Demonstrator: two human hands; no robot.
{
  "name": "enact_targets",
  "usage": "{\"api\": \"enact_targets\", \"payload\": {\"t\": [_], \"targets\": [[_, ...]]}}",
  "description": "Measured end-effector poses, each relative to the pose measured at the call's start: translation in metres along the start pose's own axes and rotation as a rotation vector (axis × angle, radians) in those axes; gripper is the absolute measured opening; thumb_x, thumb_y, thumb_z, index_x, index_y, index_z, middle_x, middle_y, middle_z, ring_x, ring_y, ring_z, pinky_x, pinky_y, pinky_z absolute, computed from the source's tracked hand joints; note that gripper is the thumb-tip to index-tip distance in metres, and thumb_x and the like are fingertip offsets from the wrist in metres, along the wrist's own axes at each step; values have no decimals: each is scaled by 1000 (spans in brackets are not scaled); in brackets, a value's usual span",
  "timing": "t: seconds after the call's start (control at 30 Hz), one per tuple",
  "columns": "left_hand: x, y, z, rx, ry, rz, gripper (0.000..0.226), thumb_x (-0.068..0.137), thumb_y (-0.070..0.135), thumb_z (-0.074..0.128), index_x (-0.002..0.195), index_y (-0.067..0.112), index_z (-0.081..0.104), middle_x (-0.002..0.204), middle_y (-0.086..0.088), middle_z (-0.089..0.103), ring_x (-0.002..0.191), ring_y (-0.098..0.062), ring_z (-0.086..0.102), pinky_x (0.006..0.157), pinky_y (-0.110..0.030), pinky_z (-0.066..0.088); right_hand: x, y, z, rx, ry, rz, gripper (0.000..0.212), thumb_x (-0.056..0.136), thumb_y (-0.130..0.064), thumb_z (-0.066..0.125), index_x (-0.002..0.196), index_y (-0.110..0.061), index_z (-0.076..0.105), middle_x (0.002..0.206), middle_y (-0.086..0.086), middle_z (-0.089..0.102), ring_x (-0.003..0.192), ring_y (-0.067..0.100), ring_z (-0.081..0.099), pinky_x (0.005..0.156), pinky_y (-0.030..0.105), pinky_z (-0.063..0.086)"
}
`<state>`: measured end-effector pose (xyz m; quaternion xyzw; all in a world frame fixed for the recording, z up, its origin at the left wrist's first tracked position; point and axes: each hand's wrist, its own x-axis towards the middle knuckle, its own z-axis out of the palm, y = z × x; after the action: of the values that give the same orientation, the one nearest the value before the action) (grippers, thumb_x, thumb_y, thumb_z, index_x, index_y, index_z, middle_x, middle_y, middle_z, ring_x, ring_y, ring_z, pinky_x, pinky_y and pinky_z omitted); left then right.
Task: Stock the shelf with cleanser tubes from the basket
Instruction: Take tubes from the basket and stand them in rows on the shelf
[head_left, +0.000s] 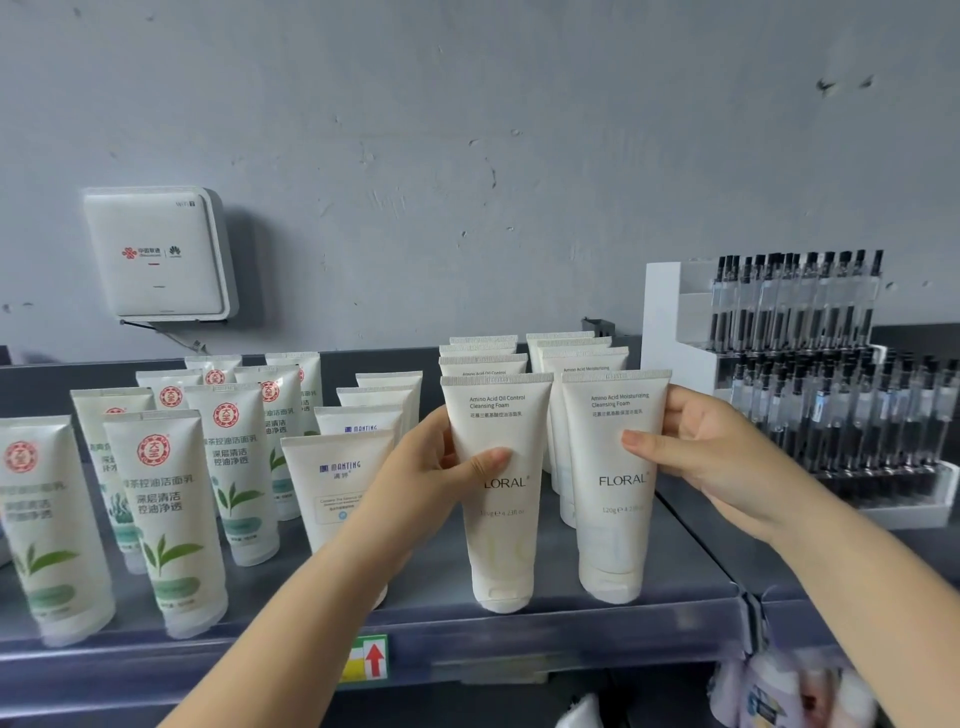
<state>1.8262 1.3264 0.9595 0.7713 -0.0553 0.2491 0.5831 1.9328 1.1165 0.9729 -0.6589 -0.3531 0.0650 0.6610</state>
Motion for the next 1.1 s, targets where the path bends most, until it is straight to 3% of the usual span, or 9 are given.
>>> {"api": "enact_targets", "payload": {"t": [0.47, 0.6, 0.73, 0.8, 0.87, 1.0, 1.1], "targets": [[2, -1, 1, -7, 45, -41, 32, 79, 10, 72, 107, 21, 61, 103, 5, 73, 99, -15, 67, 88, -34, 54, -2, -2, -3, -41, -16, -6, 31, 80, 3, 64, 105, -13, 62, 99, -7, 74, 92, 4, 68, 81, 14, 54], [5, 11, -5, 18, 194, 53, 46, 70, 13, 79, 110, 15, 56, 107, 1, 69, 98, -13, 66, 85, -27, 54, -1, -17, -6, -133, 77, -133, 32, 75, -6, 69, 104, -17, 60, 102, -6, 70, 93, 0, 65, 80, 12, 51], [20, 44, -23, 116, 269, 216, 32, 75, 15, 76, 99, 28, 58, 102, 1, 67, 94, -9, 64, 81, -18, 49, 14, -46, -14, -160, 159, -246, 29, 70, -27, 68, 97, -19, 60, 99, -4, 67, 93, 5, 64, 87, 22, 49], [33, 63, -33, 224, 249, 239, 24, 82, 10, 68, 96, 28, 58, 99, 1, 67, 90, -8, 63, 79, -15, 48, 29, -58, -18, -209, 120, -221, 14, 79, -22, 66, 92, -18, 62, 92, -5, 66, 88, 3, 63, 87, 21, 49], [49, 78, -40, 399, 180, 213, 20, 84, 10, 65, 100, 22, 60, 99, 2, 67, 91, -10, 63, 84, -22, 48, 48, -64, -22, -347, 80, -184, 3, 84, -18, 64, 87, -20, 63, 89, -7, 66, 84, 2, 62, 85, 17, 47], [80, 90, -48, 812, -38, 140, 18, 83, 15, 67, 99, 22, 60, 95, 8, 65, 89, -8, 64, 85, -23, 46, 82, -64, -25, -610, -65, -105, 9, 83, -18, 68, 91, -20, 65, 91, -7, 67, 91, 9, 62, 92, 22, 45], [94, 89, -48, 943, -197, 88, 19, 83, 17, 68, 100, 23, 60, 94, 13, 63, 94, -11, 65, 87, -22, 46, 96, -61, -21, -796, -219, -43, 16, 81, -19, 70, 97, -18, 67, 94, -7, 68, 94, 10, 63, 94, 23, 45]]}}
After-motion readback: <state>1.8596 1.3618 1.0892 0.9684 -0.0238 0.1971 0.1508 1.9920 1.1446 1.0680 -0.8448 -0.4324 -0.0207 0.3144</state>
